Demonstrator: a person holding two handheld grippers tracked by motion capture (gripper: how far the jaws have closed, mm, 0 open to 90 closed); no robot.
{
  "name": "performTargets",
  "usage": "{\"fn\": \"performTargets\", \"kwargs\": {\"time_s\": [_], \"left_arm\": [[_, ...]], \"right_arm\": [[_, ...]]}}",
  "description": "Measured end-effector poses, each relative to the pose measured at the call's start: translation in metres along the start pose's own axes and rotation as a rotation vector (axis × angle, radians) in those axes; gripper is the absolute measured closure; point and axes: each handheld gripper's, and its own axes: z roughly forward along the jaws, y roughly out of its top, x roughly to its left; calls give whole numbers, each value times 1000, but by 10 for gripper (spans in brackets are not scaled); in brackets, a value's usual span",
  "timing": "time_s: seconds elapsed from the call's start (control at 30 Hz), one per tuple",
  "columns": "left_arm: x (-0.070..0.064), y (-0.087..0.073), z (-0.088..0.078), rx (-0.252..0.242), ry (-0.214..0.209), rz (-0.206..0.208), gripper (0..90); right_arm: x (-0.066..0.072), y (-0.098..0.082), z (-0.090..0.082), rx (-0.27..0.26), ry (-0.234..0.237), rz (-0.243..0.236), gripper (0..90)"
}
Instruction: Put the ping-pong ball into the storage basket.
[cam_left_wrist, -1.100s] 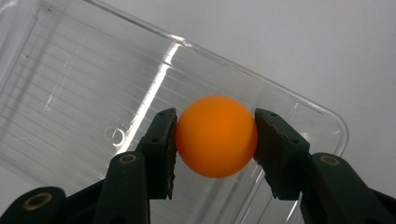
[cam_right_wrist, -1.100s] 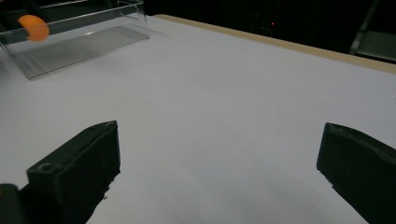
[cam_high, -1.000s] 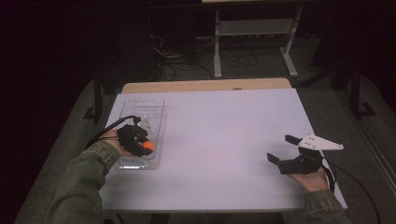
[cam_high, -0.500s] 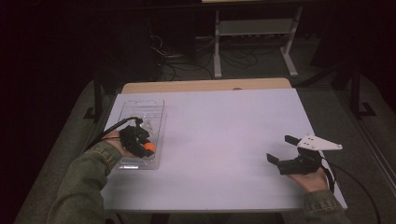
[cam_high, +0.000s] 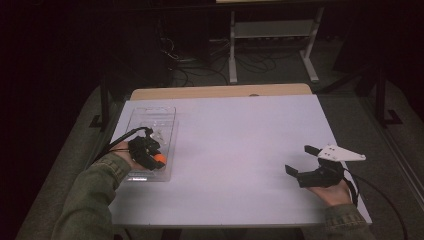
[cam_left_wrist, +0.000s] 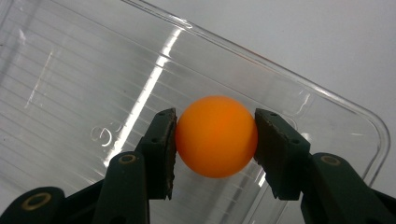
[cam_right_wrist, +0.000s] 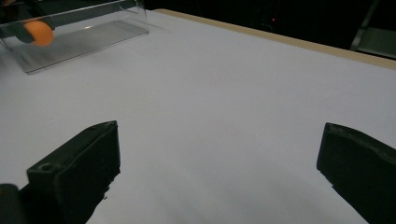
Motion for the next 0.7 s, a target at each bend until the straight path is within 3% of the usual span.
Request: {"fn": "performTargets", "kwargs": {"time_s": [0.1, 0.43, 0.53, 0.7], "left_arm": [[0, 0, -1, -1, 19, 8, 500], [-1, -1, -5, -19, 28, -8, 420], [-1, -1, -8, -30, 63, -24, 376], [1, -2, -13, -57, 73, -47, 324]], "right_arm": [[0, 0, 0, 1, -2, 1, 0], [0, 0, -1, -2, -5, 3, 0], [0, 0, -1, -2, -6, 1, 0], [0, 0, 0, 5, -5, -3, 0]]}}
